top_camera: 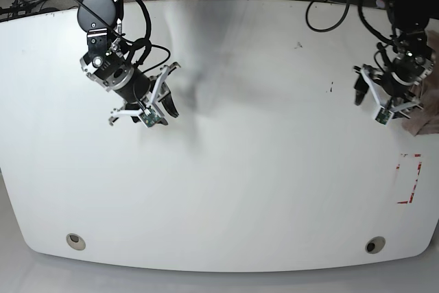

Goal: Fold the T-shirt properly

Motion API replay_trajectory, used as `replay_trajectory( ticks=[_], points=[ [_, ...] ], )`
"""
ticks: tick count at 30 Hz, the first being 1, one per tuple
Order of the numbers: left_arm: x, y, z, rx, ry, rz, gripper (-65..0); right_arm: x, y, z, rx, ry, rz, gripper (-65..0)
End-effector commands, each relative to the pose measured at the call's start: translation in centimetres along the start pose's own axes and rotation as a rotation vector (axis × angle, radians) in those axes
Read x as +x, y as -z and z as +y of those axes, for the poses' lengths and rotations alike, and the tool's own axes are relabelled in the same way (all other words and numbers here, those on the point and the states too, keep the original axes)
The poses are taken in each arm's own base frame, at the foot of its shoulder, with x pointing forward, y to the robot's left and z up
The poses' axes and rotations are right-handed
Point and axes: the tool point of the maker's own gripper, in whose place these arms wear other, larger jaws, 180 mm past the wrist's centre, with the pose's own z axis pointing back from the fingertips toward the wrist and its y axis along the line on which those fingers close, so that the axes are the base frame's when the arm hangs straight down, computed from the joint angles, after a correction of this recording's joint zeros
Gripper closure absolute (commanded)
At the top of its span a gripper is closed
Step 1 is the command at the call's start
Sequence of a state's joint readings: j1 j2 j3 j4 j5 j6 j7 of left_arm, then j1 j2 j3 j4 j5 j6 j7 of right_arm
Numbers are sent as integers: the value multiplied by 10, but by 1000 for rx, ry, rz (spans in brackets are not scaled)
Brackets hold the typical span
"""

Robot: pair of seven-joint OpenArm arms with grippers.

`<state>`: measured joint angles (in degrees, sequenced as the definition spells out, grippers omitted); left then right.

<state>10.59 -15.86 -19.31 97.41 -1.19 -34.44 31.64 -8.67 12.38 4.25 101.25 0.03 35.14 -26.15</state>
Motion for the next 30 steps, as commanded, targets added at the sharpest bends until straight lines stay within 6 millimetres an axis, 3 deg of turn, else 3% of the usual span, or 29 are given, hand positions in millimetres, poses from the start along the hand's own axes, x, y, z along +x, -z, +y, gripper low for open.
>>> replay_trajectory(
  ticks=[1, 5, 9, 14, 21, 30],
  points=[
    [18, 0, -4, 64, -54, -110, -436, 9, -4, -16, -62, 20, -98, -144],
    [32, -2, -34, 96, -169, -268, -439, -13, -18, -35, -134, 81, -184, -144],
    [24, -15, -59, 119, -230, -323, -439, -36, -34, -43, -177, 156, -212, -144],
    [3, -38, -93, 103, -272, -317, -436, -64, -56, -34, -175, 253, -190, -144],
    [-36, -92, -131, 96, -331, -203, -435, -103, -95, -7, -170, 377, -135, -144],
    [-93, -154, -170, 44, -541, -19, -433, -153, -148, 49, -126, 537, 1, -146]
  ],
)
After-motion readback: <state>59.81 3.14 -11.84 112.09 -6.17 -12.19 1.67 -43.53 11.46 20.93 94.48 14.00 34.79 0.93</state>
